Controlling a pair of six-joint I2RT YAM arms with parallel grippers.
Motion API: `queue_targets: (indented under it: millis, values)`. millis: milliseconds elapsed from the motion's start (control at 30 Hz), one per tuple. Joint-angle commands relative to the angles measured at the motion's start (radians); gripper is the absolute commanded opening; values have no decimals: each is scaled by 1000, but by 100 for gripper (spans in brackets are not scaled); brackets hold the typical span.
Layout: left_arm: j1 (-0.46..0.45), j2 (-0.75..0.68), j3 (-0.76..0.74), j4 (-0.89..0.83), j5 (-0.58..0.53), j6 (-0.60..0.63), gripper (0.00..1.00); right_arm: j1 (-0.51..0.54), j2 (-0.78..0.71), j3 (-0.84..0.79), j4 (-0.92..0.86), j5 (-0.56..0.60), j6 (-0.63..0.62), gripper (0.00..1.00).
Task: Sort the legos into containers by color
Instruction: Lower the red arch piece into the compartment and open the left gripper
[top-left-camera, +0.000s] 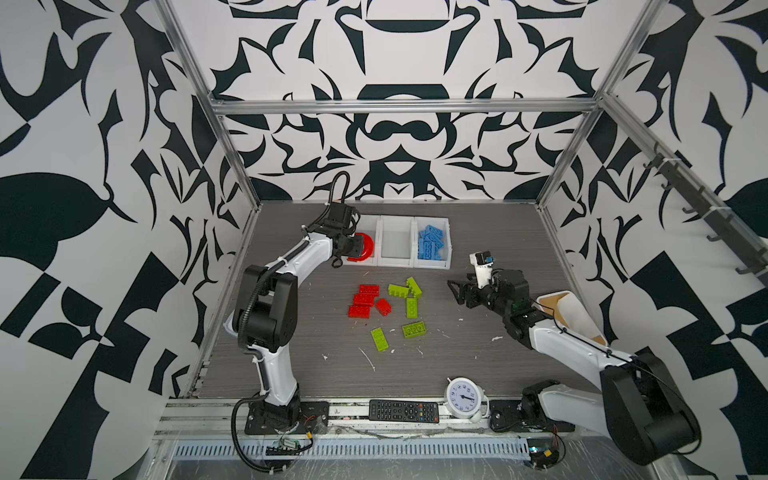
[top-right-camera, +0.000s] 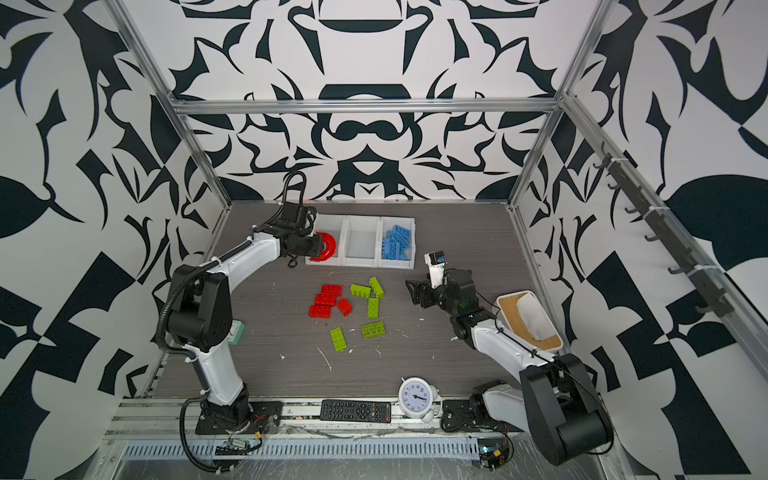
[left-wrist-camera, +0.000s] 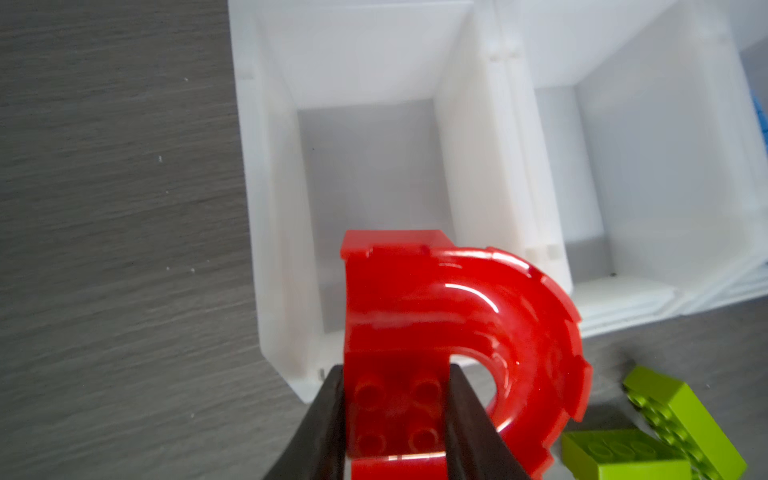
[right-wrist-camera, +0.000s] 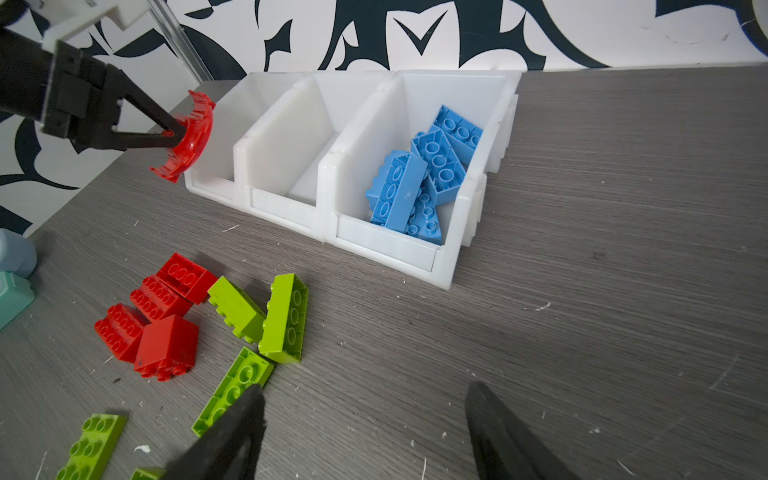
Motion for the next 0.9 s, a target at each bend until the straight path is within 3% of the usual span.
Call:
queue_targets:
  millis: [0,333,400,500,567,867]
  values:
    - [12,26,55,40,56,40,27,0,9,14,43,1,0,78]
    - [12,139,172,13,95,57,38,0,28,17,46,7,-2,78]
    - [12,148,187,1,85,66,45,0,25,18,43,10,-4,78]
    - [12,151,204,-16,74,75,48,-1,23,17,40,11,-4,78]
    - [14,153,218,-34,66,82,55,-1,22,19,38,10,-5,78]
    - [17,64,210,-125,62,47,63,-1,20,19,32,11,-7,79]
